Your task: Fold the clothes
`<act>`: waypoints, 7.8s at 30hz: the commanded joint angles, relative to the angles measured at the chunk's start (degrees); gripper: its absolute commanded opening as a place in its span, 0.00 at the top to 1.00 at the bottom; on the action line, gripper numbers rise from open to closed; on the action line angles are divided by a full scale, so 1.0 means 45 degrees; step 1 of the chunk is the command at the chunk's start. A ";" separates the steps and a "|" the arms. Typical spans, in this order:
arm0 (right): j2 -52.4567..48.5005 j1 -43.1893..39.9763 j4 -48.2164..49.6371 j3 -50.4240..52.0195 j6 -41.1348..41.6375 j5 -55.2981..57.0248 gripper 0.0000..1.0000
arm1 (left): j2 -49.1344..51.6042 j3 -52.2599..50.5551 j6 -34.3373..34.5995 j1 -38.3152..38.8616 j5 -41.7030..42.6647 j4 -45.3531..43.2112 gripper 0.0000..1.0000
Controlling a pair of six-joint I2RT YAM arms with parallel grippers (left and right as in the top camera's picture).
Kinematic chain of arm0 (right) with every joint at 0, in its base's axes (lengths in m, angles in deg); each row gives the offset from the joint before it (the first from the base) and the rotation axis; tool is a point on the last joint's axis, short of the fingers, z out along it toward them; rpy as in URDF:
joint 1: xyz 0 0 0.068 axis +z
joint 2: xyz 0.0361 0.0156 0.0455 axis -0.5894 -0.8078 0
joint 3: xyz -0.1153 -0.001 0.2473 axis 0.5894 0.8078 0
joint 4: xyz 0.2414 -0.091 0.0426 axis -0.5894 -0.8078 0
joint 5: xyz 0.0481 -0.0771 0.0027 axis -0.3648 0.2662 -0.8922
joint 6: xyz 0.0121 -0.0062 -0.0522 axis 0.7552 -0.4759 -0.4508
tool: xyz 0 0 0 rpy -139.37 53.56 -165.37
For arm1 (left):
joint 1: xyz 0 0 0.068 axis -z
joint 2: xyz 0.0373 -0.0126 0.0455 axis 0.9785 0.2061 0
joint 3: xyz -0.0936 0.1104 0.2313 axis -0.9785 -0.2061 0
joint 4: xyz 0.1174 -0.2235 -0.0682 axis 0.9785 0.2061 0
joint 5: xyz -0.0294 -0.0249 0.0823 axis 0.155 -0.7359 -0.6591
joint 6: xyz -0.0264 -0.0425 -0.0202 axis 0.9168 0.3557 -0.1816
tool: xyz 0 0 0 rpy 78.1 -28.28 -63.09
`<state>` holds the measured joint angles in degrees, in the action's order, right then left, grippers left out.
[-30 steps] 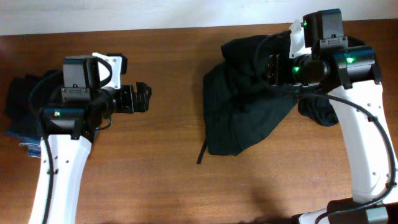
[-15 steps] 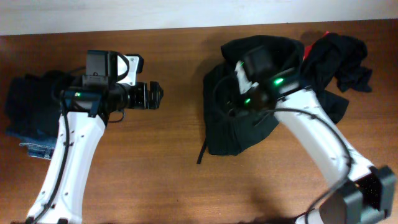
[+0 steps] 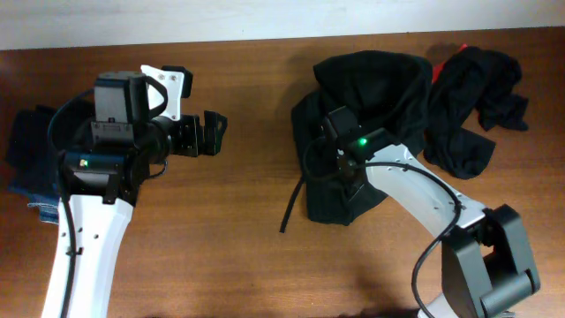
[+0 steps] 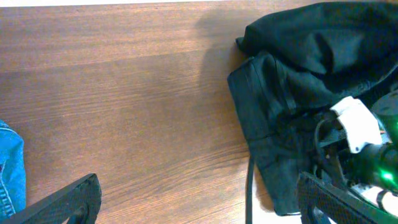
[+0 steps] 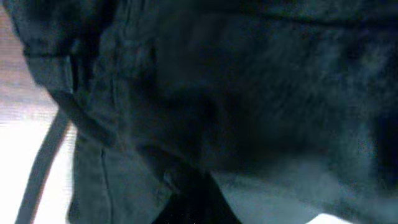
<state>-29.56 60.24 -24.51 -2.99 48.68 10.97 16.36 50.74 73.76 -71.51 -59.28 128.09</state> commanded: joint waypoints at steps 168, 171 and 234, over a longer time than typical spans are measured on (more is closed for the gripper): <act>0.6018 0.0029 -0.4862 -1.4372 -0.5945 -1.0943 0.96 | -0.3983 0.0160 -0.9428 0.0005 0.9180 -0.1991 0.74; 0.6008 0.0029 -0.5027 -1.4367 -0.5940 -1.0370 0.96 | -0.4294 0.0214 -0.9258 0.0000 0.8597 -0.2064 0.99; 0.2968 0.0053 -0.9491 -1.4358 -0.4653 -0.4201 0.23 | -0.1598 0.3434 0.0505 0.0325 -0.1700 -0.7082 1.00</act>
<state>-14.96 60.52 -67.72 -66.90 27.28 -7.15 6.61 62.73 68.69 -71.12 -55.95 98.70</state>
